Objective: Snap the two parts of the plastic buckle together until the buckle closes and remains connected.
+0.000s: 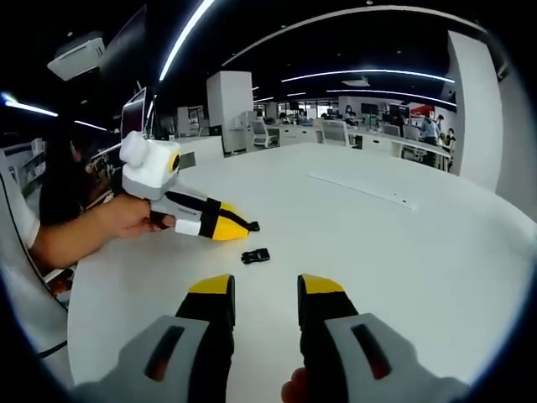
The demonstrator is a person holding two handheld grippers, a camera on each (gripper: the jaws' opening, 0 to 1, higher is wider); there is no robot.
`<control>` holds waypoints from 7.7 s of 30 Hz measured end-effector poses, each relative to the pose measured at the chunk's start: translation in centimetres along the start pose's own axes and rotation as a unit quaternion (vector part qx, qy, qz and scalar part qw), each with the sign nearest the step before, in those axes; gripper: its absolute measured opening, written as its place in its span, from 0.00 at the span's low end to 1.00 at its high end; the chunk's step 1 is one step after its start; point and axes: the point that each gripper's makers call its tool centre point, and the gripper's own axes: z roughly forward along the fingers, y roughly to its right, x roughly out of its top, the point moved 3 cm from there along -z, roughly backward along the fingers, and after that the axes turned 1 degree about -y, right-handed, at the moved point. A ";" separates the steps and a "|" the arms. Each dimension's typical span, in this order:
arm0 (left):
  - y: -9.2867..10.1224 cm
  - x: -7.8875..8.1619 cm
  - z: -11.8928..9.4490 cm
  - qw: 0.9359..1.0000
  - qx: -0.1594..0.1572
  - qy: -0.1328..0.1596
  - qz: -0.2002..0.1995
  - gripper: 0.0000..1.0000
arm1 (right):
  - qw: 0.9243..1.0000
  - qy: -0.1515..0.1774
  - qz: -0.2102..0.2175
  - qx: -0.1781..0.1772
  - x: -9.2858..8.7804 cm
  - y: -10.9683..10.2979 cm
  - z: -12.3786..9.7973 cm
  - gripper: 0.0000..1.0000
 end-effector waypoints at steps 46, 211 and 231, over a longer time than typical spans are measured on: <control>1.7 0.1 -2.8 0.999 -0.018 0.004 0.025 0.12 | 1.000 0.008 0.013 0.014 0.9 0.3 -1.5 0.30; 3.5 -3.0 -5.9 0.992 -0.088 -0.040 0.078 0.12 | 0.990 -0.065 -0.088 0.093 0.8 0.2 8.6 0.26; 2.8 -2.9 -5.6 0.992 -0.090 -0.040 0.077 0.12 | 0.989 -0.057 -0.085 0.103 0.2 -0.4 7.9 0.19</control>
